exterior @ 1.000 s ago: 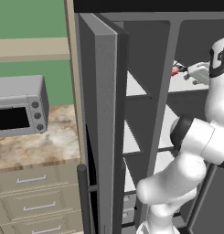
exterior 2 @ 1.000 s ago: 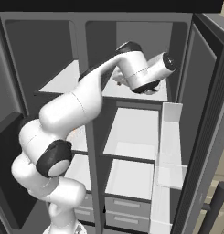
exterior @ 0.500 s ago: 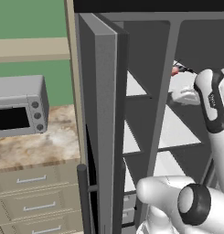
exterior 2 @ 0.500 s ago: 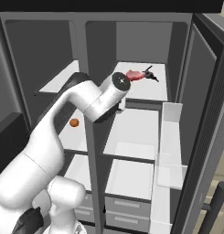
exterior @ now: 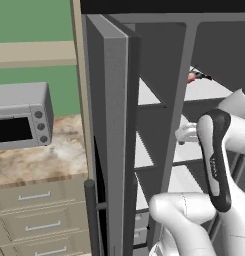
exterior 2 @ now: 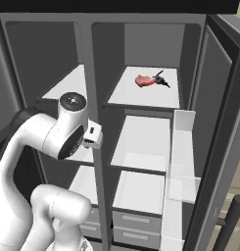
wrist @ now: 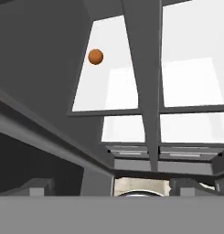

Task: Pick up the frozen steak from the freezer, place it on any shelf in the fridge, and close the fridge and freezer doors when done.

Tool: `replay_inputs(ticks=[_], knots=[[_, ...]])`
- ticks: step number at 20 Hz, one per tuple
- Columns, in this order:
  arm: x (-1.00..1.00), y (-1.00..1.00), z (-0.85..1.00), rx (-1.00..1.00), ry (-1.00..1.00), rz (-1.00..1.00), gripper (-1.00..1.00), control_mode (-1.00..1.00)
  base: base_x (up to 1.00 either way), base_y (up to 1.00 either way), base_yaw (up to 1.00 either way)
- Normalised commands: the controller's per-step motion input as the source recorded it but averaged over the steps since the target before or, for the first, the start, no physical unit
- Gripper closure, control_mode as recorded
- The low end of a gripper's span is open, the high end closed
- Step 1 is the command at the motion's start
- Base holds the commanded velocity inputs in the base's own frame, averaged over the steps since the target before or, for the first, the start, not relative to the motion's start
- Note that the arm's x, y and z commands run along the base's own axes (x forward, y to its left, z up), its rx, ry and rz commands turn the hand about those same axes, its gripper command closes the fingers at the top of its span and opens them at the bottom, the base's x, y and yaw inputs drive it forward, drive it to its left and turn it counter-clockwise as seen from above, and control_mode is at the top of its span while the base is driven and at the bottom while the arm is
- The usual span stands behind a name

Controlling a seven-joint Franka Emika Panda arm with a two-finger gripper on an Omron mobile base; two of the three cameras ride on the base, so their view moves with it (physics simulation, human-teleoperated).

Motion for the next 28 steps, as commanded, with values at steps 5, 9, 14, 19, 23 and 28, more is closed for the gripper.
replay_inputs(ticks=[5, 9, 14, 19, 23, 28], knots=[[-0.46, 0.0, -0.1, -0.2, 0.22, -0.08, -1.0, -1.0, 0.0, 0.0, 0.0], [0.0, 0.03, 0.0, -0.09, 0.02, 0.0, -1.0, -1.0, 0.0, 0.0, 0.0], [-0.01, -0.08, 0.0, -0.01, 0.0, 0.01, -1.0, -1.0, 0.0, 0.0, 0.0], [-0.08, -0.18, 0.0, 0.0, 0.0, 0.0, -1.0, 1.0, -0.14, -0.25, 0.0], [0.0, 0.0, 0.0, 0.0, 0.0, 0.0, -1.0, 1.0, -0.31, -0.2, 0.0], [0.0, 0.0, 0.0, 0.0, 0.0, 0.0, -1.0, 1.0, -0.58, 0.0, 0.0]])
